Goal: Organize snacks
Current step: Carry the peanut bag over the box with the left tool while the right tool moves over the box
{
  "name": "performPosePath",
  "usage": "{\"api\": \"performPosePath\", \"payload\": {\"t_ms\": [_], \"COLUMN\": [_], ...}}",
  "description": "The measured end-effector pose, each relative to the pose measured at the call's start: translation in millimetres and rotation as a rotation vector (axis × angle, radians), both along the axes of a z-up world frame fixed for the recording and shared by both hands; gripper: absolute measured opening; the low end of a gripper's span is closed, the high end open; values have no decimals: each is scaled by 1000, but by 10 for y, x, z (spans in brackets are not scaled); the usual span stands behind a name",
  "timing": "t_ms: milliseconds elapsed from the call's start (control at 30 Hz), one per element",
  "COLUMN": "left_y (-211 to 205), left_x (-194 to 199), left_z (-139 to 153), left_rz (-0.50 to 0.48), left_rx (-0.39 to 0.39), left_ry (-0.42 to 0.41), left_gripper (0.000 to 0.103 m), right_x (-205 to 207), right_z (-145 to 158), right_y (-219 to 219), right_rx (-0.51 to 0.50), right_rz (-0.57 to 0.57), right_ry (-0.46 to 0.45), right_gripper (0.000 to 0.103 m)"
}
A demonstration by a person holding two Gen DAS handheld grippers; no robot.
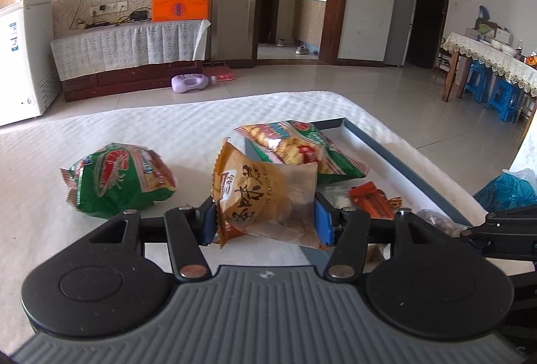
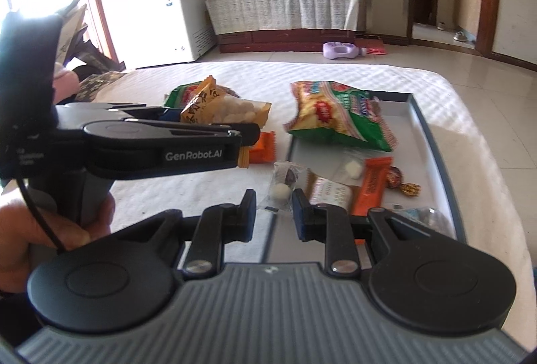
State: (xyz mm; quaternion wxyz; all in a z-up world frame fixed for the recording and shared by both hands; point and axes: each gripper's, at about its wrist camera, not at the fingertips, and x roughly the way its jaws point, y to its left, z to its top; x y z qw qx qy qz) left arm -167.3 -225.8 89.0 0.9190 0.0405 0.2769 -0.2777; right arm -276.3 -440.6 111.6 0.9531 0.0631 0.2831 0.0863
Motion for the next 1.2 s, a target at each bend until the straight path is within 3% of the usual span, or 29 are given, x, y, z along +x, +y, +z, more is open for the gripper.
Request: {"api": "performPosePath", "payload": {"t_ms": [500,1200], "left_y": [-460,-670], "left_x": [-87,35], "left_z": [-61,-196], "left_rz": [-78,-98], "left_rx": [-28,-15], "left_ry": [23,55], "left_gripper": [61,62], "right_x": [-112,-228], "right_z": [-70,-171], "right_y": [-316,-501], "right_rx": [11,25], "right_rz": [-65,-106], "right_ry": [22,54], "right_gripper": [26,26]}}
